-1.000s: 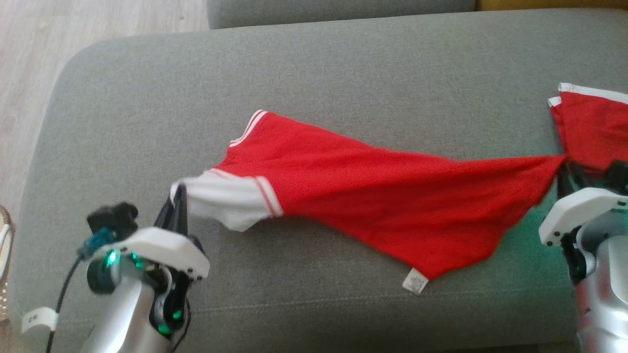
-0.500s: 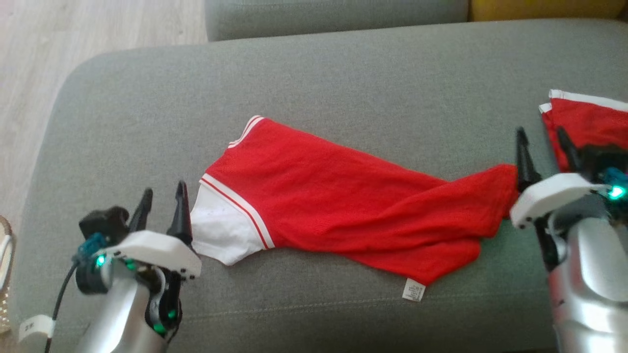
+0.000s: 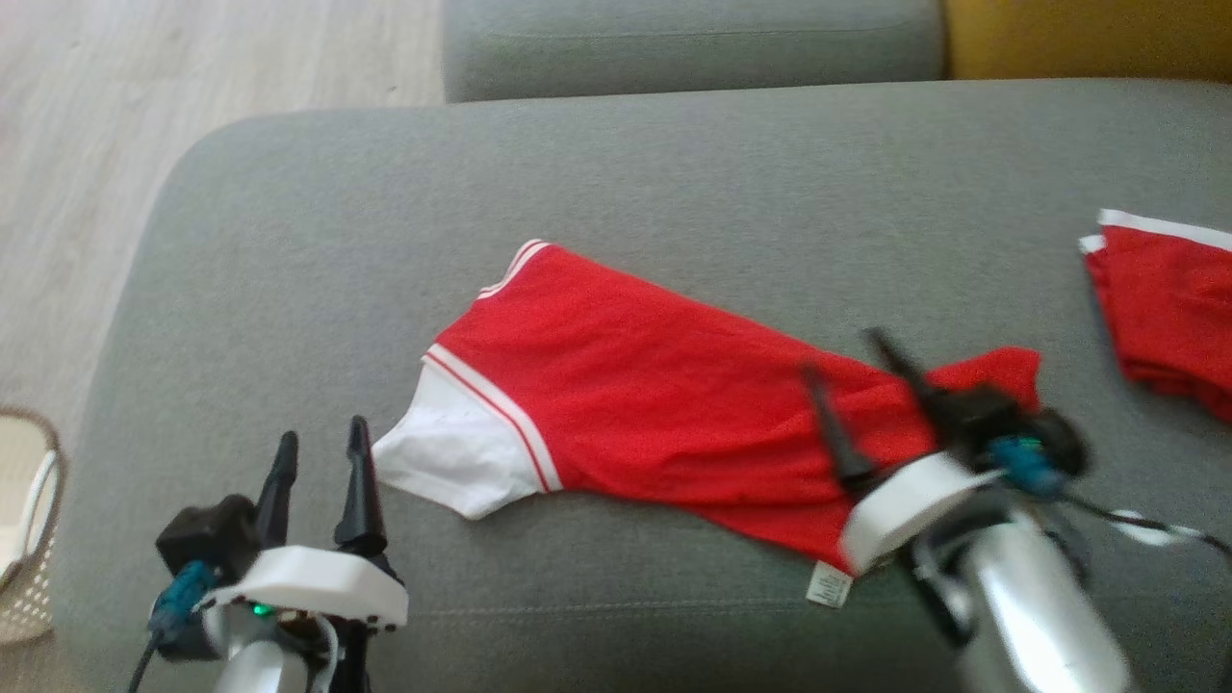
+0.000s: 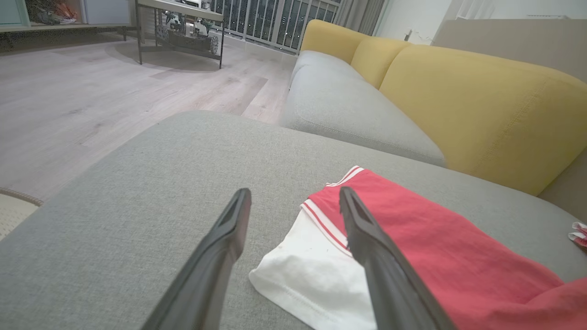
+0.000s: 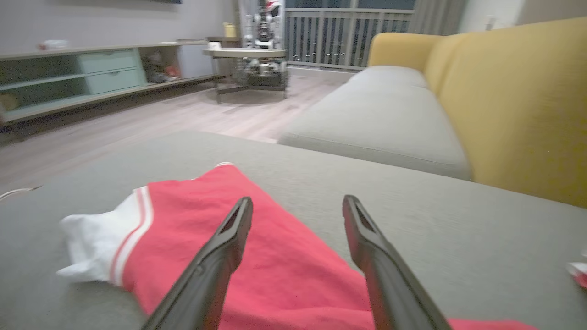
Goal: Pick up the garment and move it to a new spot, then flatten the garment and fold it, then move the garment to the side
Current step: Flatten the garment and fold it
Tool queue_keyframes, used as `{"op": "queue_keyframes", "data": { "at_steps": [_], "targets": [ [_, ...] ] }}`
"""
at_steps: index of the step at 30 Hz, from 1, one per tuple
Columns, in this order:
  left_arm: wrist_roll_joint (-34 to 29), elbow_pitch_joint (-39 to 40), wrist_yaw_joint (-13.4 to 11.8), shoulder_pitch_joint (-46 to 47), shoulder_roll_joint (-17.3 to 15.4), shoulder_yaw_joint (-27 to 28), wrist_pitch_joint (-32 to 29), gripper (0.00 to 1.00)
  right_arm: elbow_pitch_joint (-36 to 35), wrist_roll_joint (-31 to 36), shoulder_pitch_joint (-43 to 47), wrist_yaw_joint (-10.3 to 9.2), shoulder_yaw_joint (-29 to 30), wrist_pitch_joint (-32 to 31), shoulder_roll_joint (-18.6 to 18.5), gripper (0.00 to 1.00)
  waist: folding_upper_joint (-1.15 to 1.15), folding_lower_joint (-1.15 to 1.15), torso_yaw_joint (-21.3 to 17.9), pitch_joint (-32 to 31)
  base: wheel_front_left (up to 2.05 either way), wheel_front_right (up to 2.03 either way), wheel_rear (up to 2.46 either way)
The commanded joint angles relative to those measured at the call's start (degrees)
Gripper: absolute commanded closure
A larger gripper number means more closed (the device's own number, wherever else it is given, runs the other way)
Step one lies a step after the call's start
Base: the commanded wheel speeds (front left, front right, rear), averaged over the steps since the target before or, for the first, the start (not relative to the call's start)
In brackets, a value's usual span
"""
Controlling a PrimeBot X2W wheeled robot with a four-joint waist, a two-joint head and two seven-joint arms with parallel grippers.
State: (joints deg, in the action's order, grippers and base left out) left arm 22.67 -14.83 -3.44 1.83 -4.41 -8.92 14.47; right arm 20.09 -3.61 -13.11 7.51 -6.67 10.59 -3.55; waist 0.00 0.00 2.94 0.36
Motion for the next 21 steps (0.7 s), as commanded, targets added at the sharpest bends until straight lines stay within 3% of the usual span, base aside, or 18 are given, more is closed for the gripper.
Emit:
{"op": "queue_keyframes", "data": {
  "at_steps": [1,8,21],
  "targets": [
    [-1.24,2.07,0.62,3.13,-0.2,1.68,0.51,0.0,-2.27,-0.24,-2.32,-0.02,-3.62,-0.54,0.49,0.0,0.0,0.0,1.24,0.54,0.0,0.0,0.0],
    [-3.11,0.87,2.29,4.29,0.75,1.1,0.52,0.0,2.47,0.62,-4.7,-0.02,-15.41,-2.16,-1.6,0.0,0.0,0.0,7.12,2.59,0.0,0.0,0.0],
    [-2.9,-2.71,2.78,5.37,1.45,0.54,0.52,0.0,23.86,-2.32,-15.53,-0.02,-30.53,-1.86,-6.54,0.0,0.0,0.0,16.38,5.9,0.0,0.0,0.0]
  ]
}}
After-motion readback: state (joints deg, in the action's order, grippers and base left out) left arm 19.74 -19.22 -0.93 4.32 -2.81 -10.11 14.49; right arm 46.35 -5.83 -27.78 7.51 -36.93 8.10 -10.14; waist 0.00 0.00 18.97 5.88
